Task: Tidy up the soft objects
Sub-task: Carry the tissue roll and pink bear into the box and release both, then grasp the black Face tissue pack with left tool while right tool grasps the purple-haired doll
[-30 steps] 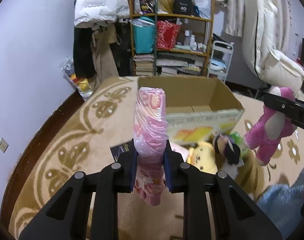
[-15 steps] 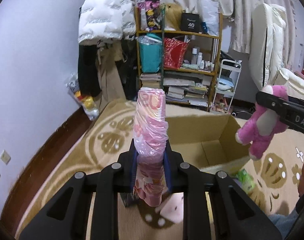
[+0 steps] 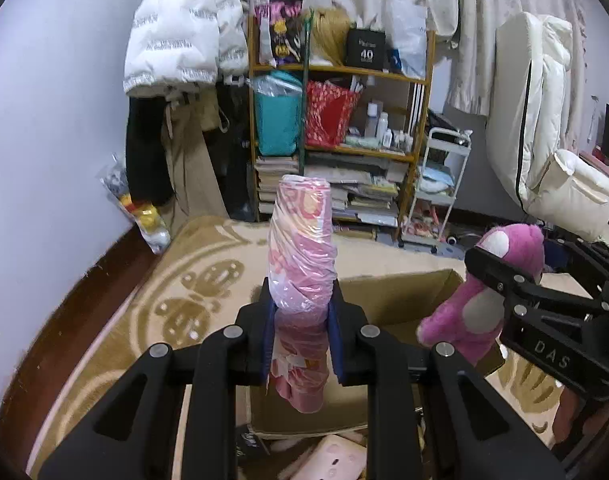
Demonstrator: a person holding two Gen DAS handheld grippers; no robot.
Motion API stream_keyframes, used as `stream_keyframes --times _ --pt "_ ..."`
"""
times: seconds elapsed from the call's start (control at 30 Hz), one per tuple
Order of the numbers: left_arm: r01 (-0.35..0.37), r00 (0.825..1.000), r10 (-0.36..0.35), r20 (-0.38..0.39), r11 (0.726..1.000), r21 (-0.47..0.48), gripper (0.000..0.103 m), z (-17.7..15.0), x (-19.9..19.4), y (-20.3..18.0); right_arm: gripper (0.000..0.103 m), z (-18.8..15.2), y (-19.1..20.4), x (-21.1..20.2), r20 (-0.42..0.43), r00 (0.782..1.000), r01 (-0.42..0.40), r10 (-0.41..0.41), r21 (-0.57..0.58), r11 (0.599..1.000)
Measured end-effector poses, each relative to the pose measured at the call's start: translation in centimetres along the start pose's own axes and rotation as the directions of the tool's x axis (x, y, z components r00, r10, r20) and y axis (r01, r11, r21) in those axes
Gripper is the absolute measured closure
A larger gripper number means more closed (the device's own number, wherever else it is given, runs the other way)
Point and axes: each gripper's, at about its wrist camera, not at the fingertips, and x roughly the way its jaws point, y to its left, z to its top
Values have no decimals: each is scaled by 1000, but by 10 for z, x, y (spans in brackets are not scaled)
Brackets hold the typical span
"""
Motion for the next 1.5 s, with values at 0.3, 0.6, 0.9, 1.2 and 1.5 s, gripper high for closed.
stream_keyframes --times 0.3,0.6,0.9,1.2,1.5 --pt "9 989 -7 -147 1000 9 78 -21 38 -14 39 -15 -8 21 -106 993 -42 46 45 998" --pt "-41 991 40 -131 999 -1 39 -29 31 -3 37 -26 -18 24 -152 984 -81 91 72 994" --pt "-103 989 105 -109 994 25 6 -22 -1 11 0 -24 -19 -5 -103 992 -64 71 65 996" --pt "-158 979 162 -125 986 44 3 -37 -33 29 0 -33 -17 -38 -103 994 -41 41 -2 999" --pt "-203 955 197 -224 979 -5 3 -71 -31 60 0 -61 -22 -53 -117 992 -34 37 25 999"
